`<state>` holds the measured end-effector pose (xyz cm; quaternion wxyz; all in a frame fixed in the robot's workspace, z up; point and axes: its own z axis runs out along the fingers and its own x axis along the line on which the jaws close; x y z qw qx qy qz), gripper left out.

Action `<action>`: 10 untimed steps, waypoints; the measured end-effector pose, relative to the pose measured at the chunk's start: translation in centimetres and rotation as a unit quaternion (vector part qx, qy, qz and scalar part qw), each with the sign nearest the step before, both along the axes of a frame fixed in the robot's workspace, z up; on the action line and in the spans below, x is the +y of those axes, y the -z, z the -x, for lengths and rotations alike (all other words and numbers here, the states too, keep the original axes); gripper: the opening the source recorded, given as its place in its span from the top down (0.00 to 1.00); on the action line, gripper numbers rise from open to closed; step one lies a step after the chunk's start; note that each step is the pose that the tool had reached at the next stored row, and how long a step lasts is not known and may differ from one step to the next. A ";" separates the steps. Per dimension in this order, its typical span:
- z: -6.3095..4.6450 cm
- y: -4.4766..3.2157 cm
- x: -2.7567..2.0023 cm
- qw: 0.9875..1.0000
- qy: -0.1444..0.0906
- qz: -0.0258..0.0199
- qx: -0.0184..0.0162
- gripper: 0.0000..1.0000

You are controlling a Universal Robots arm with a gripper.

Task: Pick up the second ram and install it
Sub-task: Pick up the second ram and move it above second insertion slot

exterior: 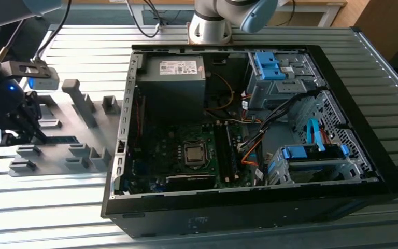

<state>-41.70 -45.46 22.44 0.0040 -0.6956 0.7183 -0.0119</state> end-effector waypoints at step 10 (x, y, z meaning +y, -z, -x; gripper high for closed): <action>0.0 -0.31 0.00 1.000 0.000 0.000 0.000 0.86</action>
